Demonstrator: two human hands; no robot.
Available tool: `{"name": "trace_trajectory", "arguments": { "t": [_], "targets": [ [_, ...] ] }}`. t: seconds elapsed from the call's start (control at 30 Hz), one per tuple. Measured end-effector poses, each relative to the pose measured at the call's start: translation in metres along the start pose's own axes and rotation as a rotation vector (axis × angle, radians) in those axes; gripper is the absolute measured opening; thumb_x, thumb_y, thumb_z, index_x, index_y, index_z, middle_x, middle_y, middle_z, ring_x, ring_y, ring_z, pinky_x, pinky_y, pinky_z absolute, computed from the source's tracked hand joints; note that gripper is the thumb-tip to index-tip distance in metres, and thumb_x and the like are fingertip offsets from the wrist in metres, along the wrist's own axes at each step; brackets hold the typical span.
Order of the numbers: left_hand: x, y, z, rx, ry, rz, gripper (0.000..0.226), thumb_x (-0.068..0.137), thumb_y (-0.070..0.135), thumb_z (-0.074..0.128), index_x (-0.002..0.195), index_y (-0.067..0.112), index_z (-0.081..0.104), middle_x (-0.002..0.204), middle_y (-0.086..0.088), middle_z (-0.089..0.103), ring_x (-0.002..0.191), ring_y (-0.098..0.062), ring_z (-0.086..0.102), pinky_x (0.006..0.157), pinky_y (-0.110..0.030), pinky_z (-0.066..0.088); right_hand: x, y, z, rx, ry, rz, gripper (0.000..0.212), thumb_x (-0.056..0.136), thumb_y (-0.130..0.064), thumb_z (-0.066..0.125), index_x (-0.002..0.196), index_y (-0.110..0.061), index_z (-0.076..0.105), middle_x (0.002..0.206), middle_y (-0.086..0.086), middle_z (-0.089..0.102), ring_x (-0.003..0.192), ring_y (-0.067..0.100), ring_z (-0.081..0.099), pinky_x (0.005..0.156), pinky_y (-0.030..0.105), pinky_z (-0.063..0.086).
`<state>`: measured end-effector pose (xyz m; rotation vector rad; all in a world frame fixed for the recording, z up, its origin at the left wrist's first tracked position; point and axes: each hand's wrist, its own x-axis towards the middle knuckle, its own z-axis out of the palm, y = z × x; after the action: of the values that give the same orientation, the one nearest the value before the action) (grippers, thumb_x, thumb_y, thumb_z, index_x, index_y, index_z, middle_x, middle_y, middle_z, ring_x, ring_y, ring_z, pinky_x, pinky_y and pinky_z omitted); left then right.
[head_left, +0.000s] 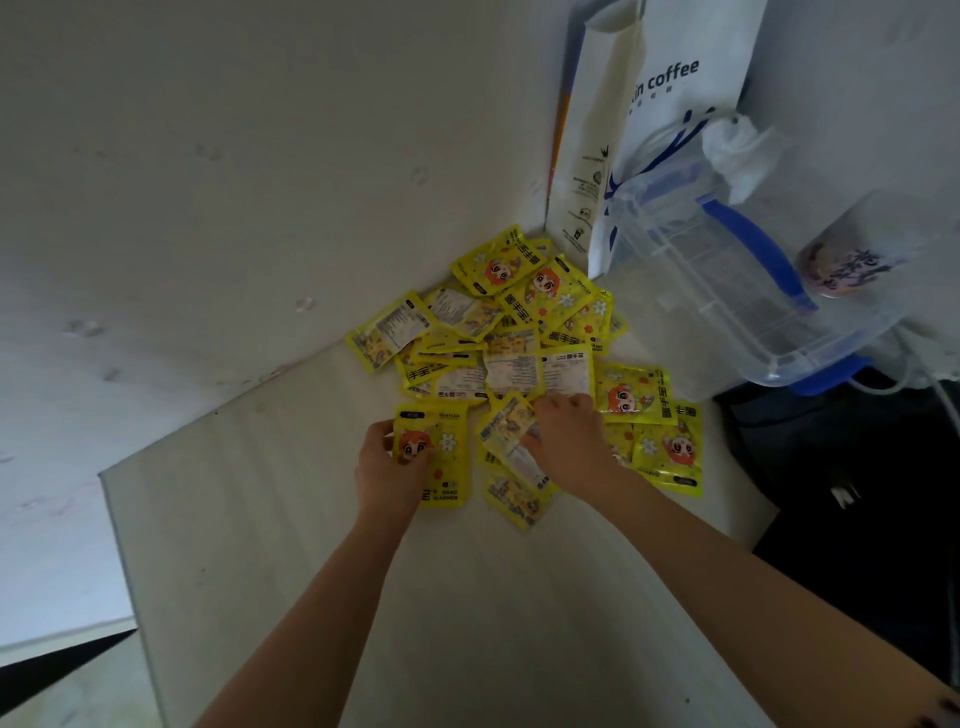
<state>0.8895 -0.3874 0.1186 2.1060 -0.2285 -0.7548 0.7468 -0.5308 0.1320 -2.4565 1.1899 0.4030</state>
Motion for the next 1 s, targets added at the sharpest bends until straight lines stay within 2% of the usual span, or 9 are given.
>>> {"name": "trace_trajectory", "arguments": {
  "t": [0.1,0.23,0.33,0.43,0.53,0.6,0.77,0.9,1.0],
  "targets": [
    [-0.005,-0.007,-0.002,-0.033,-0.008,-0.045,0.041,0.077,0.013,0.075,0.113,0.022,0.056,0.104,0.0,0.061,0.085,-0.022,0.068,0.069,-0.044,0.061,-0.004,-0.001,0.002,-0.004,0.016,-0.007,0.048,0.095,-0.037,0.05,0.134,-0.01,0.043,0.137,0.014,0.044,0.125,0.036,0.037,0.101,0.044,0.036],
    [-0.018,-0.012,-0.006,-0.064,-0.019,-0.071,0.039,0.077,0.013,0.075,0.11,0.023,0.057,0.103,0.001,0.063,0.084,-0.026,0.07,0.069,-0.047,0.06,-0.015,-0.002,-0.001,0.171,-0.001,-0.042,0.042,0.094,-0.03,0.054,0.129,-0.008,0.044,0.13,0.013,0.042,0.113,0.031,0.049,0.094,0.041,0.041],
    [-0.031,-0.016,-0.011,-0.105,-0.009,-0.089,0.039,0.079,0.011,0.073,0.113,0.019,0.057,0.105,-0.002,0.062,0.083,-0.026,0.07,0.063,-0.039,0.061,-0.028,0.001,-0.002,0.28,0.003,-0.047,0.037,0.094,-0.026,0.056,0.123,-0.006,0.047,0.127,0.014,0.042,0.106,0.03,0.053,0.082,0.032,0.04],
    [-0.048,-0.017,-0.016,-0.126,0.007,-0.086,0.036,0.081,0.009,0.072,0.113,0.017,0.057,0.103,-0.002,0.062,0.083,-0.022,0.068,0.055,-0.03,0.056,-0.045,0.005,-0.004,0.392,0.004,0.006,0.043,0.094,-0.025,0.056,0.13,-0.004,0.045,0.128,0.015,0.045,0.116,0.031,0.049,0.088,0.033,0.04],
    [-0.067,-0.022,-0.022,-0.141,0.014,-0.074,0.035,0.082,0.01,0.071,0.113,0.017,0.057,0.102,-0.001,0.062,0.081,-0.018,0.066,0.054,-0.026,0.051,-0.066,0.01,-0.002,0.466,0.045,0.059,0.019,0.093,-0.024,0.057,0.098,-0.009,0.048,0.09,0.006,0.05,0.091,0.027,0.052,0.063,0.03,0.032],
    [-0.081,-0.027,-0.025,-0.15,0.017,-0.07,0.034,0.081,0.011,0.072,0.112,0.017,0.058,0.102,-0.002,0.063,0.082,-0.017,0.066,0.055,-0.026,0.05,-0.082,0.013,0.002,0.538,0.08,0.092,0.02,0.092,-0.023,0.059,0.089,-0.01,0.043,0.079,0.001,0.047,0.084,0.026,0.053,0.057,0.03,0.028],
    [-0.116,-0.04,-0.026,-0.212,-0.01,-0.082,0.026,0.08,0.008,0.071,0.102,0.016,0.061,0.097,-0.002,0.064,0.077,-0.015,0.065,0.056,-0.026,0.05,-0.126,0.023,0.014,0.724,0.132,0.158,0.03,0.09,-0.022,0.062,0.113,-0.004,0.054,0.108,0.009,0.064,0.1,0.026,0.06,0.072,0.024,0.039],
    [-0.142,-0.054,-0.026,-0.246,-0.051,-0.084,0.023,0.081,0.008,0.071,0.096,0.02,0.06,0.095,-0.001,0.064,0.078,-0.017,0.066,0.057,-0.027,0.051,-0.162,0.028,0.033,0.873,0.181,0.289,0.033,0.089,-0.026,0.063,0.115,-0.009,0.056,0.114,0.011,0.064,0.106,0.03,0.061,0.088,0.044,0.052],
    [-0.158,-0.067,-0.028,-0.245,-0.092,-0.083,0.027,0.08,0.008,0.072,0.103,0.016,0.061,0.099,-0.005,0.066,0.083,-0.023,0.068,0.059,-0.03,0.053,-0.19,0.029,0.049,0.963,0.226,0.381,0.033,0.087,-0.028,0.064,0.115,-0.013,0.057,0.112,0.008,0.065,0.104,0.028,0.063,0.088,0.048,0.053]
  ]
}}
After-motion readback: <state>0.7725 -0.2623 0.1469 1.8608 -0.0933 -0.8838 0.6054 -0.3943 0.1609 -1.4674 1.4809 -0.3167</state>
